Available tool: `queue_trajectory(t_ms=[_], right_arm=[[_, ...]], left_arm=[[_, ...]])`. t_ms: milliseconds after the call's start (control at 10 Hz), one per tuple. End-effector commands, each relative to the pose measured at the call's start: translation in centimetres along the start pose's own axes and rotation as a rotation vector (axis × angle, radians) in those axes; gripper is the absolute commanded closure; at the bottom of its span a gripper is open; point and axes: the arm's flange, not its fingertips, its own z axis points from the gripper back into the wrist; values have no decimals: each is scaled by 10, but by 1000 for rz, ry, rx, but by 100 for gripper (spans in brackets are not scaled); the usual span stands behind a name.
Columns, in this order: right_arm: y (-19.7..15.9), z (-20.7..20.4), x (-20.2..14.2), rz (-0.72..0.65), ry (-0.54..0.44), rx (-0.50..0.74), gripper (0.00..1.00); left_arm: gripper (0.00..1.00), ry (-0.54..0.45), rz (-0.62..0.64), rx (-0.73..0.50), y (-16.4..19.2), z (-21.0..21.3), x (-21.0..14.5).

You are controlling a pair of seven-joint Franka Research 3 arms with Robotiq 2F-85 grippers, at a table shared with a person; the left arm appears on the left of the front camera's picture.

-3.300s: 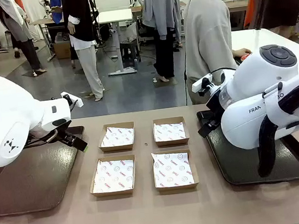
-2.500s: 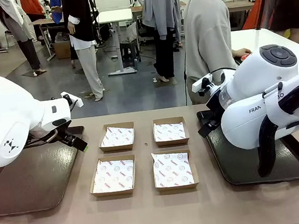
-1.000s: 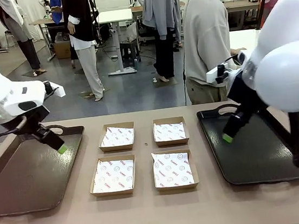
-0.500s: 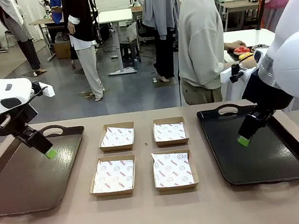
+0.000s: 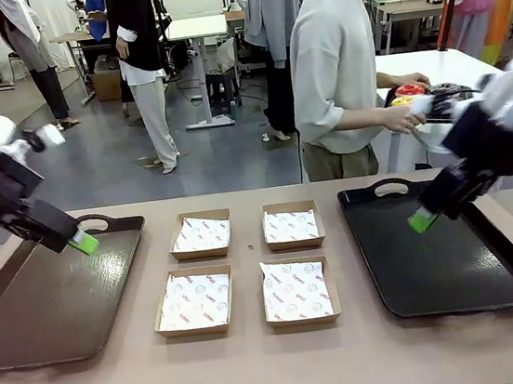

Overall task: Individually package the donuts and arrange them on the tray.
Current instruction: Pick up one Paper togo box.

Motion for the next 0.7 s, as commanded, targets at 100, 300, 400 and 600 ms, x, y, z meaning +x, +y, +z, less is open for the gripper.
queue_trajectory(t_ms=[100, 300, 400, 600], right_arm=[[-70, 29, -65, -339, -313, 577, 0], [-93, 33, -97, -400, -327, 682, 0], [-104, 38, -112, -416, -356, 723, 0], [-121, 46, -138, -469, -420, 739, 0]], left_arm=[[0, -204, 280, -457, 44, 36, -35], [0, -195, 371, -513, 70, 42, -54], [0, -206, 423, -526, 85, 46, -62], [0, -214, 500, -542, 113, 48, -78]])
